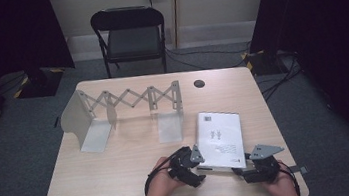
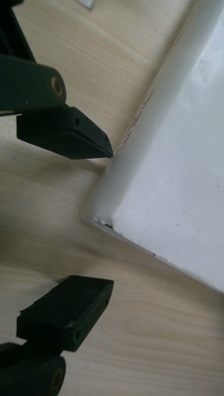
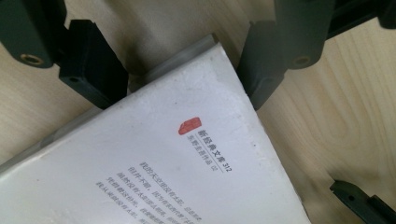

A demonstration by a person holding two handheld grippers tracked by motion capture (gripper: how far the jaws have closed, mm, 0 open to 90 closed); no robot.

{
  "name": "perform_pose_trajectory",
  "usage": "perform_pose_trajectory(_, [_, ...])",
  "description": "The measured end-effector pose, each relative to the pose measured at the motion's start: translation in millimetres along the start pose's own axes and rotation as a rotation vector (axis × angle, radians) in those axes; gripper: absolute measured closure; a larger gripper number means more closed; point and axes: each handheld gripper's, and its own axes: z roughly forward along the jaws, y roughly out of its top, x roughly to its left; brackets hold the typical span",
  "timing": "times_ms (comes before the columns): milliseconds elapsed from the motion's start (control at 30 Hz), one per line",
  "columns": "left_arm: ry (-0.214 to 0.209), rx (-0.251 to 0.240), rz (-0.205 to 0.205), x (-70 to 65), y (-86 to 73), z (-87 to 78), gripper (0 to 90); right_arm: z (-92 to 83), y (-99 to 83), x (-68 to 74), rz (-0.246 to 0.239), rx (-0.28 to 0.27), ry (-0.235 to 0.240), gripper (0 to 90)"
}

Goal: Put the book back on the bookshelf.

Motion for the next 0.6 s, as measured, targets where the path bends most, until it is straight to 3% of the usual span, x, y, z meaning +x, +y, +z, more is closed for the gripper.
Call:
perform_pose_trajectory(100, [-0.032, 0.0, -0.045, 2.6, 1.0, 2.6, 27.4, 0.5, -0.2, 0.6, 0.027, -0.001, 0.004, 35.3])
perform_pose_trajectory(233, [-0.002, 0.016, -0.055, -0.9, 4.8, 6.3, 19.7, 0.1, -0.2, 1.0, 0.031, -0.001, 0.002, 36.1])
perform_pose_trajectory(300, [0.005, 0.016, -0.059, 0.0, 5.0, 6.0, 21.3, 0.0, -0.5, 1.3, 0.03, -0.003, 0.0, 36.4])
perform_pose_trajectory(367, [-0.01, -0.011, -0.11, 6.2, 4.4, 6.3, 21.8, -1.1, -1.6, 2.9, 0.035, -0.007, -0.006, 38.8])
perform_pose_trajectory(433, [-0.024, -0.016, -0.127, 7.3, 5.3, 6.0, 22.8, -2.6, -1.3, 2.7, 0.041, -0.01, -0.002, 41.0])
perform_pose_trajectory(533, [-0.015, -0.004, -0.124, 5.6, 7.5, 7.7, 19.2, -4.6, 0.0, 3.0, 0.039, -0.013, -0.004, 41.8])
perform_pose_trajectory(600, [-0.032, 0.006, -0.122, 5.9, 8.6, 8.4, 17.7, -7.8, 2.1, 3.3, 0.044, -0.034, -0.005, 42.5])
